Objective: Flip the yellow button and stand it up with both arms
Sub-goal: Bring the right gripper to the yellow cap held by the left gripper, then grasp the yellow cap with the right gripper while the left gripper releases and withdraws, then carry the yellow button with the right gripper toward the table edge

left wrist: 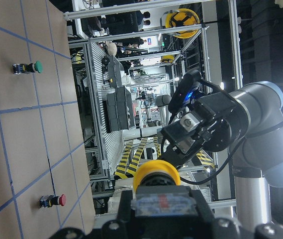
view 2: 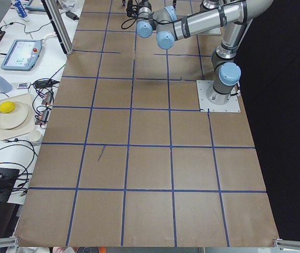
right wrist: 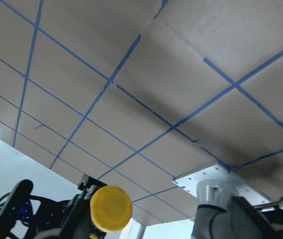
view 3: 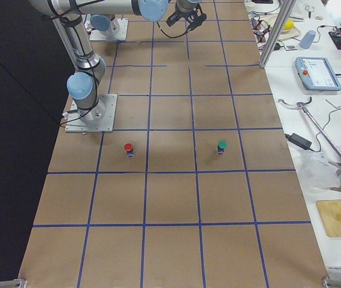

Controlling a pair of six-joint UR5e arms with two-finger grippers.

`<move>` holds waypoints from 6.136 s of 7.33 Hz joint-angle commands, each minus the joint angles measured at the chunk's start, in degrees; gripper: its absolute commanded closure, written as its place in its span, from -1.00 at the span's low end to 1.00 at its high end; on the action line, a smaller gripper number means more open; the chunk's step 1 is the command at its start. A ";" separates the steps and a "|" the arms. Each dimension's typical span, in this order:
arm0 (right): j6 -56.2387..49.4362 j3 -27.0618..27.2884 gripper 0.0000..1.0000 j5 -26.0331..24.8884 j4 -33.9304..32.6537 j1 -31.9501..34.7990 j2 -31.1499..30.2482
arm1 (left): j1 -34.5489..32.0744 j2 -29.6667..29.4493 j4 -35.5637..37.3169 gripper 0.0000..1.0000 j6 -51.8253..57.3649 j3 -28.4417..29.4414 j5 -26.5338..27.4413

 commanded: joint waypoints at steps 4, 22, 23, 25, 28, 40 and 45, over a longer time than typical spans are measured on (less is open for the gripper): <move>20.95 0.59 -0.99 6.65 -0.35 5.40 1.49 | -0.09 0.34 0.09 0.96 -0.03 0.09 -0.11; 22.78 -0.03 0.72 -6.82 -6.33 6.91 2.73 | 2.71 1.04 0.71 -0.99 -11.63 2.71 9.35; 24.36 0.06 0.93 -10.45 -5.46 6.91 1.51 | 4.46 0.95 0.62 -0.99 -11.71 4.73 14.77; 23.85 1.11 0.97 -20.32 -5.71 6.91 1.31 | 4.92 0.34 0.70 -0.99 -11.98 7.99 28.29; 17.53 9.78 0.96 -31.91 -15.43 5.17 2.99 | 4.57 -1.07 0.53 -0.99 -13.81 16.15 53.86; 26.48 28.80 0.95 -77.45 -46.09 -6.35 4.72 | 0.79 -1.60 0.26 -0.99 -14.17 26.37 86.90; 26.57 31.95 0.90 -87.99 -62.46 -9.07 18.80 | 2.19 -1.25 0.44 -0.99 -13.65 25.84 89.35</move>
